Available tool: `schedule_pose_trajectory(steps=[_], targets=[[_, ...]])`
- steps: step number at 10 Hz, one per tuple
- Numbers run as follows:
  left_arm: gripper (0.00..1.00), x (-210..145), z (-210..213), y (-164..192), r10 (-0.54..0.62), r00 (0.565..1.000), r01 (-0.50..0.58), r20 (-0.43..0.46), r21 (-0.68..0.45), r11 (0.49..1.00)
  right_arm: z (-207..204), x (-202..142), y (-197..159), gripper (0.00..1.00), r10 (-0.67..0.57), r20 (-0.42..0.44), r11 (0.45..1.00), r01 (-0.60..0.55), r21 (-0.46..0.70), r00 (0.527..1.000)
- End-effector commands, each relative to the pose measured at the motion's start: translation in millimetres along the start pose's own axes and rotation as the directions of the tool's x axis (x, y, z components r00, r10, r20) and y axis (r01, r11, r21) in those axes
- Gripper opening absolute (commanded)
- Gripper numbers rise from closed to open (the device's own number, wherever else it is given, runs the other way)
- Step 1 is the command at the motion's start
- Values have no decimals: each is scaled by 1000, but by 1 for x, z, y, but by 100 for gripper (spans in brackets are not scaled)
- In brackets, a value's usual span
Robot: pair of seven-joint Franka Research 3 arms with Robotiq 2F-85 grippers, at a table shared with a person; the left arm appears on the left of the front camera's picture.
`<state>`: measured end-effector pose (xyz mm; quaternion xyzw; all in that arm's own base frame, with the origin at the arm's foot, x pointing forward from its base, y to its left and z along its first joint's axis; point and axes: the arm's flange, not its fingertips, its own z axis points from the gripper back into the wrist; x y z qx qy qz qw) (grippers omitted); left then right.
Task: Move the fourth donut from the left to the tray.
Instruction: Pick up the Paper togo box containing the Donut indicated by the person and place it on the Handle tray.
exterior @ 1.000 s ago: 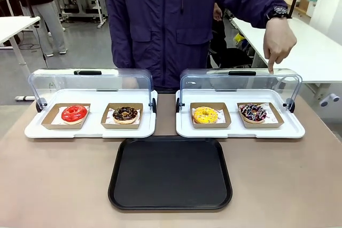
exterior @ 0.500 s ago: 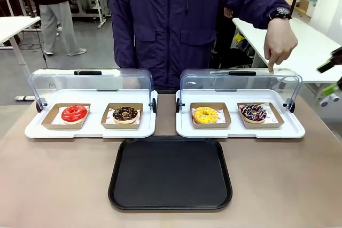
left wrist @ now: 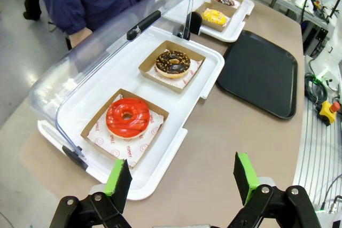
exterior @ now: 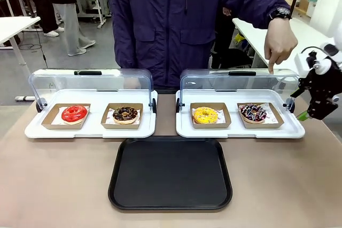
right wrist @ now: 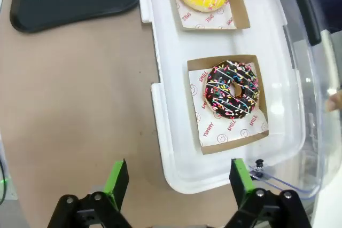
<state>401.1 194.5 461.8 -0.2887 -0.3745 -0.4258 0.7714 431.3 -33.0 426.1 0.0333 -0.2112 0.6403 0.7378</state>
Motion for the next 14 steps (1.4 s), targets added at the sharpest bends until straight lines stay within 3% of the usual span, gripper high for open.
schedule_pose_trajectory(steps=[1,7,14], targets=[[100,1,1,0,-20,1000,20,20,-5,1000,-2,-1,-2,100,-23,-15,1000,23,5,1000],[100,1,1,0,-20,1000,20,20,-5,1000,-2,-1,-1,100,-7,8,1000,7,0,1000],[100,1,1,0,-20,1000,20,20,-5,1000,-69,-5,-11,100,86,-95,994,-92,-51,992]])
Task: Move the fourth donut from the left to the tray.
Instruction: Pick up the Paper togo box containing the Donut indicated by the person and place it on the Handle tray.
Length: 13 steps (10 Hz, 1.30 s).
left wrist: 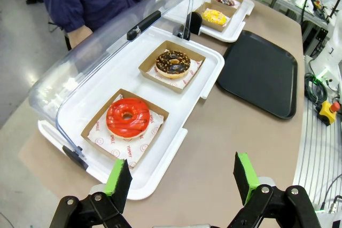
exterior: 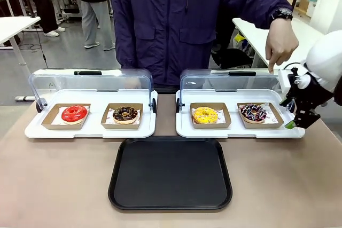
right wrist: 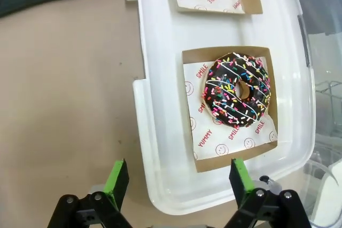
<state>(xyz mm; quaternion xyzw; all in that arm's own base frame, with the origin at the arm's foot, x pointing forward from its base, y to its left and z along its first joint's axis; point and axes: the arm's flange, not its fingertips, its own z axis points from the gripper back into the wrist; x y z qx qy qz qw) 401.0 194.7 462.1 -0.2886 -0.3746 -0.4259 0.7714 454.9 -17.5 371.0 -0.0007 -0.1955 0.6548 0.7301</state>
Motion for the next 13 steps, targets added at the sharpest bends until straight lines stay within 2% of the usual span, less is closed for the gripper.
schedule_pose_trajectory(steps=[1,5,13], targets=[[100,1,1,0,-20,1000,20,20,-5,1000,-18,-1,-6,100,65,-41,997,-67,-48,997],[100,1,1,0,-20,1000,20,20,-5,1000,-48,-4,-11,100,117,-70,991,-121,-61,991],[100,1,1,0,-20,1000,20,20,-5,1000,-71,-14,-36,100,107,-92,991,-113,-67,990]])
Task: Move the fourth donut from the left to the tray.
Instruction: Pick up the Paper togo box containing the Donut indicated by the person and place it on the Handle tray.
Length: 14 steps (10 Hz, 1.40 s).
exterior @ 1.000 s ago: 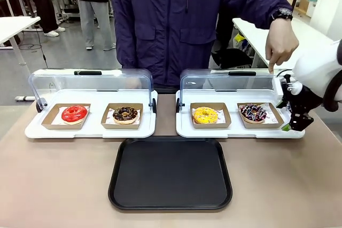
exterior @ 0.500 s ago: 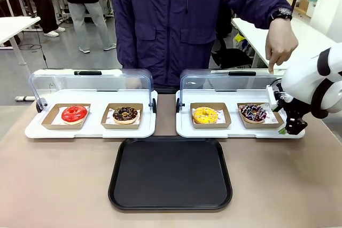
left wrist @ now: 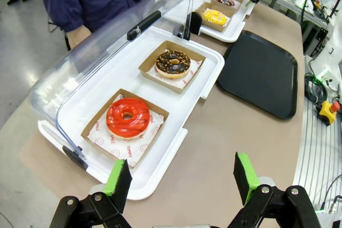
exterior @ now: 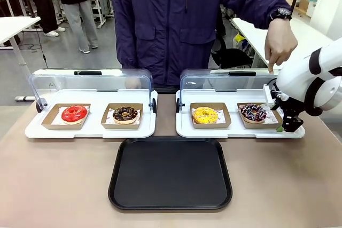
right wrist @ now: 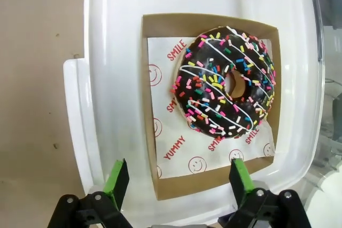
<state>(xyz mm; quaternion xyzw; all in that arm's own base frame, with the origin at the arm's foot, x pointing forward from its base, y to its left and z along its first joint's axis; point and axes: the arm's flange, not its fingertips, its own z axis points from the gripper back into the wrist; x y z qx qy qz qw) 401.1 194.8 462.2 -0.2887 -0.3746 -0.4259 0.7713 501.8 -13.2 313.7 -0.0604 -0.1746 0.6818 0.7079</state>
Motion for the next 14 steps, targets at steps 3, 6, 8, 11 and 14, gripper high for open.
schedule_pose_trajectory(steps=[3,6,8,11,14], targets=[[100,0,0,0,-20,1000,20,20,-5,1000,-15,-10,-15,100,6,7,1000,-6,-6,1000],[100,0,0,0,-20,1000,20,20,-5,1000,-15,-10,-15,42,-1,16,1000,1,13,1000],[100,0,0,0,-20,1000,20,20,-5,1000,-15,-10,-16,0,8,11,999,-8,33,1000],[100,0,0,0,-20,1000,20,20,-5,1000,-14,-9,-15,6,14,11,998,-15,61,1000],[100,0,0,0,-20,1000,20,20,-5,1000,-14,-9,-15,0,27,5,996,-27,85,1000]])
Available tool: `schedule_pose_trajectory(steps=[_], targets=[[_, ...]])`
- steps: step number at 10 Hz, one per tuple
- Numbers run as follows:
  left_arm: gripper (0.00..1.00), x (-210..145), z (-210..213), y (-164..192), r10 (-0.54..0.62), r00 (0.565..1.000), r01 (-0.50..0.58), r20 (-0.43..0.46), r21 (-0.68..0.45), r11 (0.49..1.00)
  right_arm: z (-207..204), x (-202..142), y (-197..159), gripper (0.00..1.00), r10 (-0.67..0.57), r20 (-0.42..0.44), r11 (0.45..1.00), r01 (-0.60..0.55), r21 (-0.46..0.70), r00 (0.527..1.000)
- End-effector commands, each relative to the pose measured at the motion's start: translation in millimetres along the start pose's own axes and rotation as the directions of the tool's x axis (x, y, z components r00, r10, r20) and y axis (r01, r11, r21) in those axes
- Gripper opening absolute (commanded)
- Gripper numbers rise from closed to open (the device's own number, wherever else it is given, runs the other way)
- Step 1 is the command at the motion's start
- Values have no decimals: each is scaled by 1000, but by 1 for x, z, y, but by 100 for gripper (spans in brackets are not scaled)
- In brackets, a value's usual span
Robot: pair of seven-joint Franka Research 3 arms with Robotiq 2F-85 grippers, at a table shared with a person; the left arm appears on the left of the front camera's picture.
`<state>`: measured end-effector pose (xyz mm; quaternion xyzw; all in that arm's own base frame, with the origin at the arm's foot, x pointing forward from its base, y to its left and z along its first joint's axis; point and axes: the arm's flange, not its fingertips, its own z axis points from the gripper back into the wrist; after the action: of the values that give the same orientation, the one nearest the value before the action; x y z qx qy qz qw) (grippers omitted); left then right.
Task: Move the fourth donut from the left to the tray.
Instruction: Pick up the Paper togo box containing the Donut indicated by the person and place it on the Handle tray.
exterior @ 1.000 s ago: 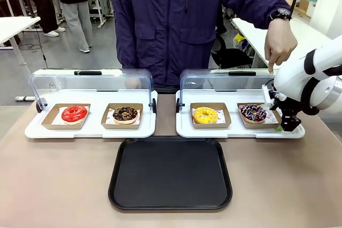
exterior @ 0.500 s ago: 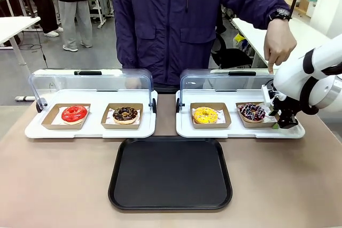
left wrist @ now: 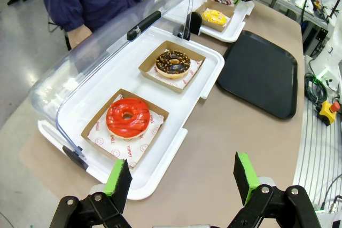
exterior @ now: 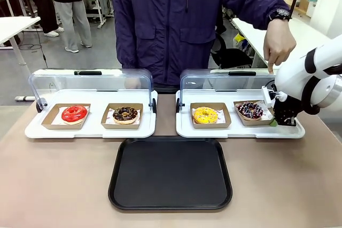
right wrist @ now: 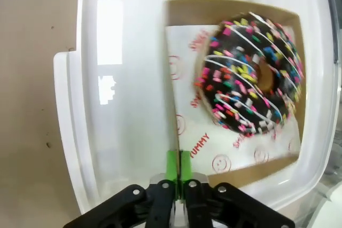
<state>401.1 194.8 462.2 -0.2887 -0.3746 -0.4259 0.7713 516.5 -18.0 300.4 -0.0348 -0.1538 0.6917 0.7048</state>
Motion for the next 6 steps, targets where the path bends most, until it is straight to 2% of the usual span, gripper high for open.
schedule_pose_trajectory(steps=[1,3,4,6], targets=[[100,0,0,0,-20,1000,20,20,-5,1000,3,-2,-5,0,19,-4,1000,-19,22,1000],[100,0,0,0,-20,1000,20,20,-5,1000,4,-2,-6,0,22,5,999,-22,24,1000],[100,0,0,0,-20,1000,20,20,-5,1000,9,-2,-8,0,-34,10,999,33,36,999],[100,0,0,0,-20,1000,20,20,-5,1000,1,-1,-1,0,6,4,1000,-6,13,1000]])
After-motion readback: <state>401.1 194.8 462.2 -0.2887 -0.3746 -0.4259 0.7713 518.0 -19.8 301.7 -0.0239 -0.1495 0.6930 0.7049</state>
